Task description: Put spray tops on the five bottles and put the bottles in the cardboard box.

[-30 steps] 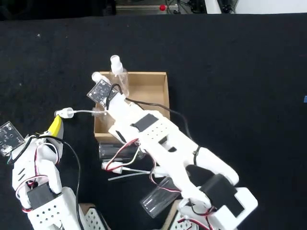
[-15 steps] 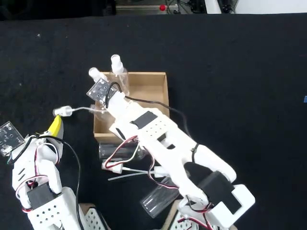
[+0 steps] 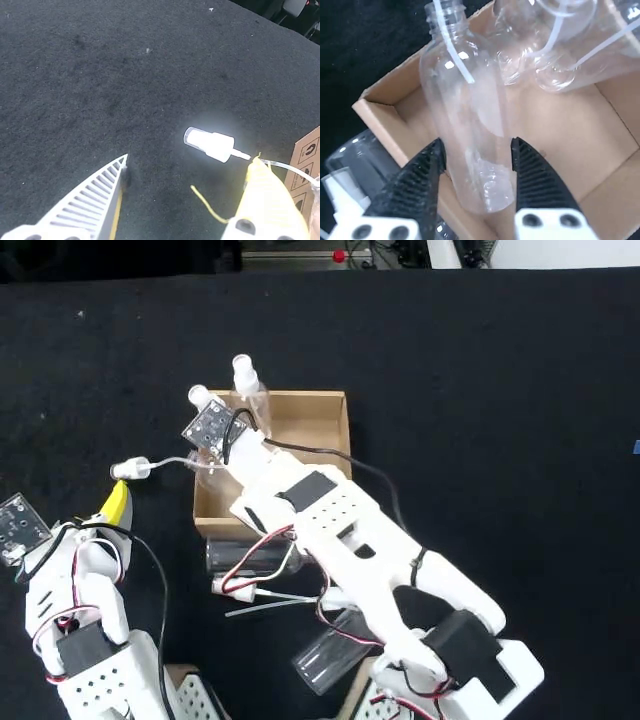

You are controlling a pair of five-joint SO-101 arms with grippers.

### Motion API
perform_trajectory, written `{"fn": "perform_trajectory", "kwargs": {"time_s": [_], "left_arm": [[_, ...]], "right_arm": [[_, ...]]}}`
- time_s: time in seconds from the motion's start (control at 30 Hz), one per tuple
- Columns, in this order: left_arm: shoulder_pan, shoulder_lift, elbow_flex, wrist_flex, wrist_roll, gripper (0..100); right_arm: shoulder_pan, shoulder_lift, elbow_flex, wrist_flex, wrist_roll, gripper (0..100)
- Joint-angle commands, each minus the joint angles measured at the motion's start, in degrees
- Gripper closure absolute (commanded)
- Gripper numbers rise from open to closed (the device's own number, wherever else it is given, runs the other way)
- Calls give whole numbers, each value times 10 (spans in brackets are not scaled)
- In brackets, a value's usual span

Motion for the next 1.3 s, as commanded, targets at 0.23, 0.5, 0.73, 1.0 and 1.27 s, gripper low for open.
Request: {"fn": "perform_trajectory", "kwargs": {"time_s": [0.23,0.5,0.73,1.0,1.27], "left_arm": [[-6,-4,-5,-17,-4,661],[-6,-4,-5,-17,-4,661],[-6,-4,-5,-17,-4,661],[-7,-4,1,-23,-4,661],[-7,-4,10,-37,-4,661]], "right_arm": [[-11,-29,-17,-4,1,885],[-18,-29,-29,-11,-92,740],[-45,-28,-28,-26,-89,737],[-40,46,-59,-50,-87,736],[-40,109,-74,-81,-87,737]]}}
